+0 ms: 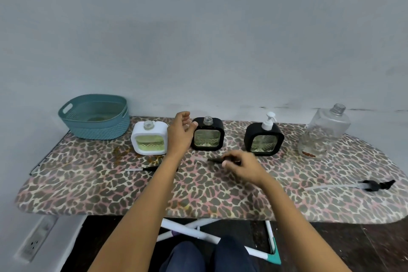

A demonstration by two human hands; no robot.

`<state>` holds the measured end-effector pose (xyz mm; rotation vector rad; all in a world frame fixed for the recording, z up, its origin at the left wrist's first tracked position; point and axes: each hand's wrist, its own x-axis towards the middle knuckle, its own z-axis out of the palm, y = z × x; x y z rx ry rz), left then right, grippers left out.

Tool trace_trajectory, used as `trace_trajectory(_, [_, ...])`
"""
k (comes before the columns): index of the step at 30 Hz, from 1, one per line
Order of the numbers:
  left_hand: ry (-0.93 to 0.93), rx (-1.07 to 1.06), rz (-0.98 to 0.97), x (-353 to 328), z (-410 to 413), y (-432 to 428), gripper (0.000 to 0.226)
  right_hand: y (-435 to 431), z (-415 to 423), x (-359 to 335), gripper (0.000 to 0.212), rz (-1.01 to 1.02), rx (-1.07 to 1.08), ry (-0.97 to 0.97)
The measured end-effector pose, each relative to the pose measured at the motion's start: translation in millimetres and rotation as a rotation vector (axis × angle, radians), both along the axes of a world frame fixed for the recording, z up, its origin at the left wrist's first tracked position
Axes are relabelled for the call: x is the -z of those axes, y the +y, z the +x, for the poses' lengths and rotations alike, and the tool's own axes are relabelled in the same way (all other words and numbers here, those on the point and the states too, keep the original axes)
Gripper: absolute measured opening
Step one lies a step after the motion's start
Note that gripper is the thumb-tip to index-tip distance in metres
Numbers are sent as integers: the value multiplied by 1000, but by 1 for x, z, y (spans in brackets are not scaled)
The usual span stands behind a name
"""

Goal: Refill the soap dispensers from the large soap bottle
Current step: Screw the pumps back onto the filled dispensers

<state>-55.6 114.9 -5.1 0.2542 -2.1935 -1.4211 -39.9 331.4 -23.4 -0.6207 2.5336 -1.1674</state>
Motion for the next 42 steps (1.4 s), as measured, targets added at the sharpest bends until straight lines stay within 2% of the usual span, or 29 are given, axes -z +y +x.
trace_trajectory(2, [15,-20,0,-5,-2,-8,35,7,-3,-34,16,-138,52,85])
trace_trajectory(5, [-20,-8,-27,-11,-6,-15,37,15,-19,-87,26,-203,210,323])
trace_trajectory(8, [-113,49,-88,-9,-11,-15,46,9,-40,-125,31,-21,185,512])
trace_trajectory(12, [-219,121,-191,-2,-14,-7,59,-11,-63,-139,32,249,44,607])
trace_trajectory(15, [-261,153,-236,-1,-17,0,61,-22,-77,-140,31,420,-65,628])
trace_trajectory(26, [-274,171,-256,0,-25,7,54,-84,-108,-124,37,777,-386,678])
trace_trajectory(31, [-225,186,-243,-1,-25,6,32,-111,-116,-109,39,937,-554,596])
trace_trajectory(33, [-218,187,-236,1,-26,5,30,-115,-118,-105,37,960,-576,597])
trace_trajectory(35, [-224,177,-227,2,-25,5,33,-115,-120,-103,47,921,-577,610])
trace_trajectory(38, [-232,171,-227,5,-26,3,38,-105,-122,-103,82,748,-586,531])
trace_trajectory(40, [-246,166,-224,5,-25,2,46,-93,-120,-102,92,536,-579,515])
trace_trajectory(42, [-246,170,-216,5,-24,3,47,-82,-119,-95,92,264,-446,448])
